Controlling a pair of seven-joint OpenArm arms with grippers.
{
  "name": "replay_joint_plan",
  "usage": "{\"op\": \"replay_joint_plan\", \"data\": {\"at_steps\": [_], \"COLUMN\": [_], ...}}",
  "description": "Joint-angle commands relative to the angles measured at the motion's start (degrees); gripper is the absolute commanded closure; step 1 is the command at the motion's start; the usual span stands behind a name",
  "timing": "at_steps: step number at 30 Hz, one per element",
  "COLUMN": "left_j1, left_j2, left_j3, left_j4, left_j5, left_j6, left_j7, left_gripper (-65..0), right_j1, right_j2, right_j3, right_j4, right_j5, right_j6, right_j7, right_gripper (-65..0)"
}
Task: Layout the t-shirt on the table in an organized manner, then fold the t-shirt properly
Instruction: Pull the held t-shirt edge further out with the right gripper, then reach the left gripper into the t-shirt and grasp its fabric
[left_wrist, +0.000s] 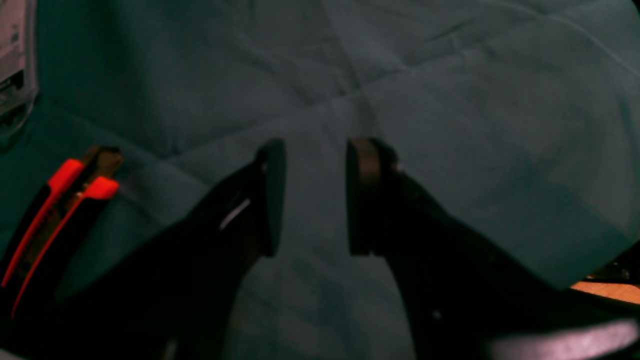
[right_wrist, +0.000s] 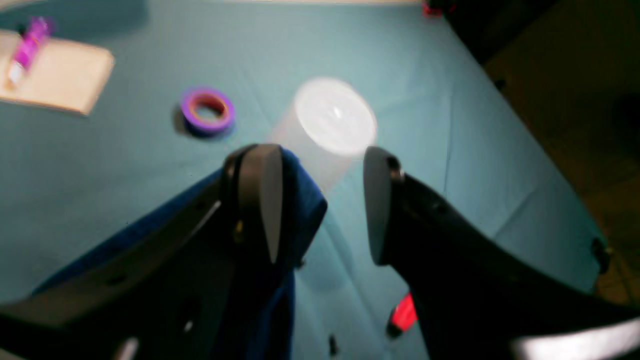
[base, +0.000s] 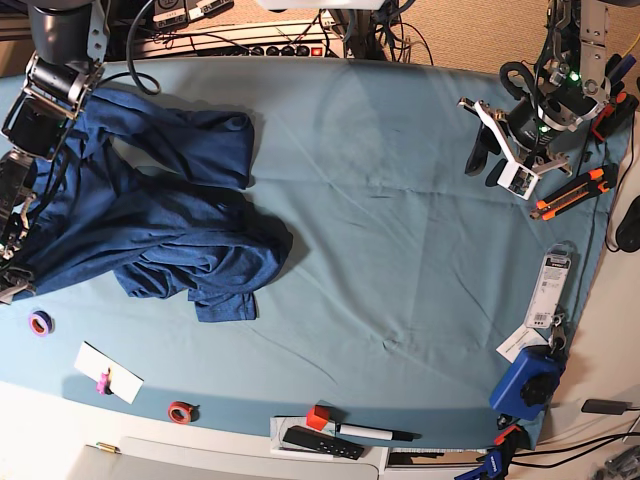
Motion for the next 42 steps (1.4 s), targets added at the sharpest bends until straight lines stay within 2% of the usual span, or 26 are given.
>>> {"op": "replay_joint_plan", "data": {"at_steps": [1,5,8,10,13,15,17,18,22,23,24,27,32,35,38,40,42], "left_j1": [-0.3,-0.3,-0.3,-0.3,-0.3,-0.3,-0.3,-0.3,-0.5,-0.8,-1.2,-3.2,-6.2,-7.8,-10.9,-13.4,-16.2], "left_j2": [-0.6,-0.6,-0.6,-0.6,-0.6,-0.6,-0.6,-0.6,-0.6,-0.6,-0.5,-0.1,0.6,1.9,4.1,5.7,7.4], "left_j3": [-0.3,-0.3,-0.3,-0.3,-0.3,-0.3,-0.3,-0.3,-0.3,-0.3,-0.3,-0.3,2.6,7.1,13.2,17.2,20.6], "left_j4": [0.9,0.9,0.9,0.9,0.9,0.9,0.9,0.9,0.9,0.9,0.9,0.9,0.8,-0.5,-4.5,-8.6,-12.5], "left_j5": [-0.5,-0.5,-0.5,-0.5,-0.5,-0.5,-0.7,-0.8,-2.0,-2.0,-2.0,-2.3,-2.4,-2.4,-2.3,-2.1,-2.2], "left_j6": [0.0,0.0,0.0,0.0,0.0,0.0,0.0,0.0,0.0,-0.4,-1.3,-3.3,-4.3,-2.5,-2.4,-2.7,-2.7], "left_j7": [-1.3,-1.3,-1.3,-1.3,-1.2,-1.3,-1.3,-1.3,-1.3,-1.6,-1.5,-1.5,-1.8,-3.9,-4.5,-4.5,-4.4], "left_gripper": [-21.3,-21.3,-21.3,-21.3,-21.3,-21.3,-21.3,-21.3,-21.3,-21.3,-21.3,-21.3,-23.3,-27.5,-28.2,-28.2,-28.2], "right_j1": [1.4,1.4,1.4,1.4,1.3,1.3,1.3,1.3,0.3,-0.3,-0.9,-4.1,-11.4,-14.5,-17.0,-18.4,-19.9], "right_j2": [2.0,2.1,2.1,2.1,2.2,2.8,3.6,3.9,3.4,3.1,2.9,2.7,1.6,0.0,-1.9,-2.9,-3.2], "right_j3": [0.2,0.2,0.2,0.2,0.2,0.2,0.2,0.2,0.2,0.2,0.2,0.2,3.3,8.4,15.1,19.7,23.7], "right_j4": [1.0,1.0,1.0,1.0,1.0,1.0,1.0,1.0,1.0,1.0,1.0,1.0,1.1,1.3,2.6,4.0,5.1], "right_j5": [0.8,7.5,8.6,3.8,-4.6,-3.3,3.2,7.6,31.2,36.6,41.6,53.9,69.3,77.8,85.9,90.4,90.7], "right_j6": [0.8,8.0,10.6,10.8,7.2,6.1,7.8,11.3,30.4,33.4,34.3,34.3,34.3,34.3,34.3,34.3,34.3], "right_j7": [1.3,-1.2,-3.2,-3.2,-3.3,-4.0,-6.2,-7.6,-15.0,-17.5,-20.0,-25.8,-31.1,-37.2,-43.5,-44.0,-44.0], "right_gripper": [-26.4,-26.4,-26.5,-26.5,-26.5,-26.4,-26.4,-26.3,-20.3,-19.9,-19.9,-19.9,-19.9,-19.9,-19.9,-19.9,-19.9]}}
